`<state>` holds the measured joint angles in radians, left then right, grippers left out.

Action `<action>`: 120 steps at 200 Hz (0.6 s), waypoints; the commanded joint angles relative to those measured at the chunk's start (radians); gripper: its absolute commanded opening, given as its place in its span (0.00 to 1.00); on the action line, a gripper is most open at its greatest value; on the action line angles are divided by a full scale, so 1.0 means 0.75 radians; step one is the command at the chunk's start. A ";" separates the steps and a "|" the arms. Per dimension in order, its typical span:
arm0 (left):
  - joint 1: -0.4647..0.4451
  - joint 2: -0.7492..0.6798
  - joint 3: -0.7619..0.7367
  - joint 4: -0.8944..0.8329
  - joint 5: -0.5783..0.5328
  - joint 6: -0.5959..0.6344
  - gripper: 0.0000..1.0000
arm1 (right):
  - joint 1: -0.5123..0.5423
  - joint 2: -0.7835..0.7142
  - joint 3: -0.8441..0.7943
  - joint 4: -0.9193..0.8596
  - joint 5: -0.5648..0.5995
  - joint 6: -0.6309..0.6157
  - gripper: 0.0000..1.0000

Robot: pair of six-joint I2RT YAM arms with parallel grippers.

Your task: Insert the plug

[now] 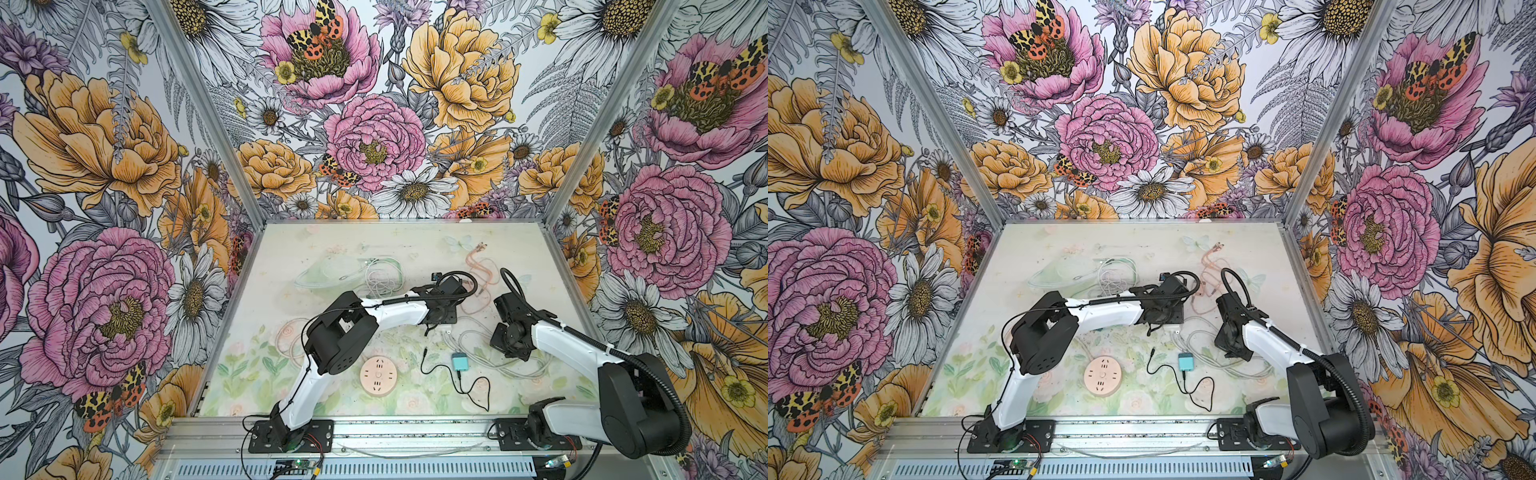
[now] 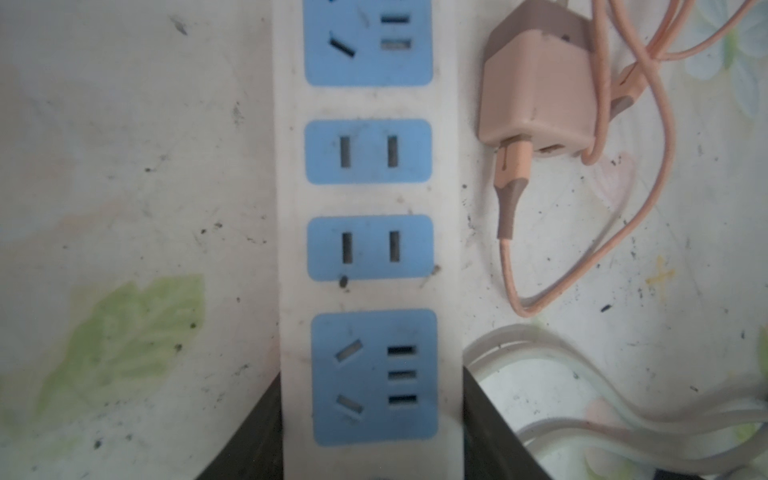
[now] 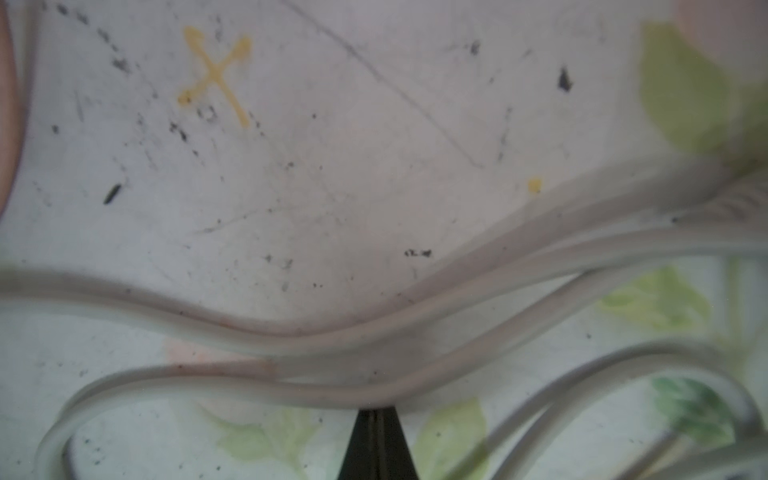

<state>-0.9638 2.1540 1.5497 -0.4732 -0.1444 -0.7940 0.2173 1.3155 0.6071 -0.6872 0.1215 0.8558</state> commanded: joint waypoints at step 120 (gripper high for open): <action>-0.008 0.060 0.009 -0.073 0.107 -0.007 0.49 | -0.145 0.379 0.272 0.192 0.004 -0.062 0.00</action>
<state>-0.9672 2.1540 1.5524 -0.4736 -0.1284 -0.7948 0.1246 1.5276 0.7776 -0.6010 0.1310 0.8330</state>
